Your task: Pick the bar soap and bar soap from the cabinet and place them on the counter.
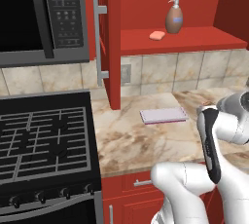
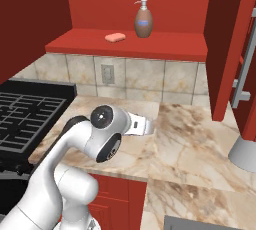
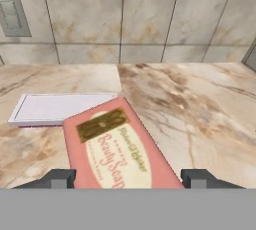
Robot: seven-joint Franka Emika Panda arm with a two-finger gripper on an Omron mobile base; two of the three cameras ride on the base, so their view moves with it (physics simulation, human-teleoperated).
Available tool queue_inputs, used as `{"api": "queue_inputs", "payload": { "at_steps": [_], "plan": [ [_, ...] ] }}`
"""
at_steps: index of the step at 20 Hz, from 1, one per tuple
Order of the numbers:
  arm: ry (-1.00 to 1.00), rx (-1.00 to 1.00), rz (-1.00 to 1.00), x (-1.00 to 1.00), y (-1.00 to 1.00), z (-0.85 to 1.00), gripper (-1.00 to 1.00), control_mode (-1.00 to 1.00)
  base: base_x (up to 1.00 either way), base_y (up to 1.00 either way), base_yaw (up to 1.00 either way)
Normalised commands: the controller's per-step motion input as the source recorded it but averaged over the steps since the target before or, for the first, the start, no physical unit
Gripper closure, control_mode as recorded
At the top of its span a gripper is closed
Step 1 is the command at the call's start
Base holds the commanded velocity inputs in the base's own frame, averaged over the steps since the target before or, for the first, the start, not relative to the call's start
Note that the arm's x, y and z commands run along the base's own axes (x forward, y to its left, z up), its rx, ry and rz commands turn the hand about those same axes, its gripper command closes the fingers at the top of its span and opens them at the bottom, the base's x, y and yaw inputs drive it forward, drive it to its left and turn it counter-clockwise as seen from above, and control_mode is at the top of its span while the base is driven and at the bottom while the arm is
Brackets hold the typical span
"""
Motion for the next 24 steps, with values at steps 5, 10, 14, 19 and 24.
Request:
{"api": "queue_inputs", "payload": {
  "at_steps": [5, 10, 14, 19, 24],
  "plan": [
    [0.04, 0.02, 0.00, 0.00, -0.18, -0.22, 1.00, -1.00, 0.00, 0.00, 0.00],
    [0.04, 0.08, 0.00, 0.00, -0.29, -0.24, 1.00, -1.00, 0.00, 0.00, 0.00],
    [0.06, 0.05, 0.00, 0.01, -0.06, -0.29, 1.00, -1.00, 0.00, 0.00, 0.00],
    [0.09, 0.03, 0.00, 0.05, 0.00, -0.34, 1.00, -1.00, 0.00, 0.00, 0.00],
    [0.09, 0.02, 0.00, 0.05, 0.00, -0.34, 1.00, -1.00, 0.00, 0.00, 0.00]
  ]
}}
